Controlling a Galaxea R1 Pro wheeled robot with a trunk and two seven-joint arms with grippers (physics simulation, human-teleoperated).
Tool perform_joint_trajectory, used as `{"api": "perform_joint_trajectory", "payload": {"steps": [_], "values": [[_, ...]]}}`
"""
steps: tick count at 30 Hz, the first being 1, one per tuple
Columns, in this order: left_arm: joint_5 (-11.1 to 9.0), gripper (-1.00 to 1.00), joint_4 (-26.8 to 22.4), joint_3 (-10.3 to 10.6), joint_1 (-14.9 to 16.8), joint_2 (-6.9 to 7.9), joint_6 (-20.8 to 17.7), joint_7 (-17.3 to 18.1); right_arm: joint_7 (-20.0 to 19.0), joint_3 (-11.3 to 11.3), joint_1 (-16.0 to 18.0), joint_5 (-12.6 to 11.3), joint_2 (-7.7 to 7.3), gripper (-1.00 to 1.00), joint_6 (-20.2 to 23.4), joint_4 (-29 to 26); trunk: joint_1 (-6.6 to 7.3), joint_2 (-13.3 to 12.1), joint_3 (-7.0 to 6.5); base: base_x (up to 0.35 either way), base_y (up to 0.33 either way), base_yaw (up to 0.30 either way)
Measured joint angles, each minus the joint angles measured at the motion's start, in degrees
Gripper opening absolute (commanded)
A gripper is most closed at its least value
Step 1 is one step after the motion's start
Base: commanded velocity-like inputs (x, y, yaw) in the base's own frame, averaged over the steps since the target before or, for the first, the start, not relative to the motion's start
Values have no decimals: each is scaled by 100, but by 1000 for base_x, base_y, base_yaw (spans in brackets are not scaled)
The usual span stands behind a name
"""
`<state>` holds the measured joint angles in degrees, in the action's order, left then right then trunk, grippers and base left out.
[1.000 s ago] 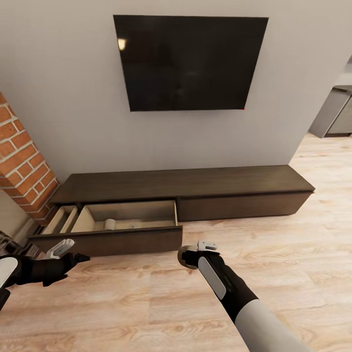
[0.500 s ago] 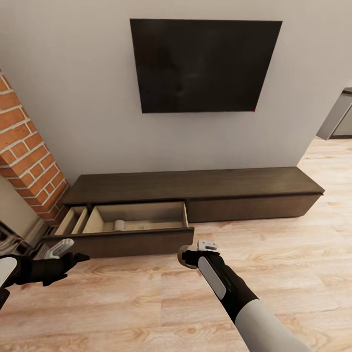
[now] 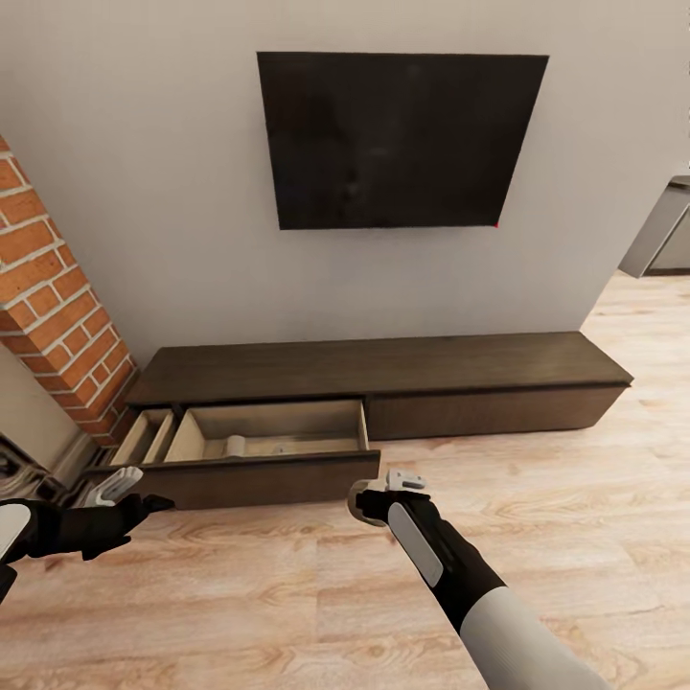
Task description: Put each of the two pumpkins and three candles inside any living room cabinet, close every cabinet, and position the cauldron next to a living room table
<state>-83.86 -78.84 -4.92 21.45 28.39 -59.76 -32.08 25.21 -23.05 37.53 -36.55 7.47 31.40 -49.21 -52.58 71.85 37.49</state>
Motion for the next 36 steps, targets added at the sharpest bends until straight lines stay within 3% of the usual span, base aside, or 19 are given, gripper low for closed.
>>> {"api": "perform_joint_trajectory", "payload": {"steps": [4, 9, 26, 36], "values": [[0, 100, 0, 1, 0, 0, 0, 0, 0, -159, 0, -5, -5, -100, -13, -2, 88, -160, -108, 0, 0, 0], [-4, 100, 0, 4, 0, -2, 0, 0, 0, -361, 0, -3, -10, -100, -20, -2, 88, -162, -155, 0, 0, 0], [-8, 100, 0, 0, 0, 0, 0, 0, 1, -402, 0, 2, -9, -100, -25, -1, 88, -162, -316, 0, 31, 1], [-38, 100, 0, 0, 0, 0, 0, 0, 0, -451, -1, -1, -11, -100, -19, -1, 88, -162, -329, 36, 61, 1]]}}
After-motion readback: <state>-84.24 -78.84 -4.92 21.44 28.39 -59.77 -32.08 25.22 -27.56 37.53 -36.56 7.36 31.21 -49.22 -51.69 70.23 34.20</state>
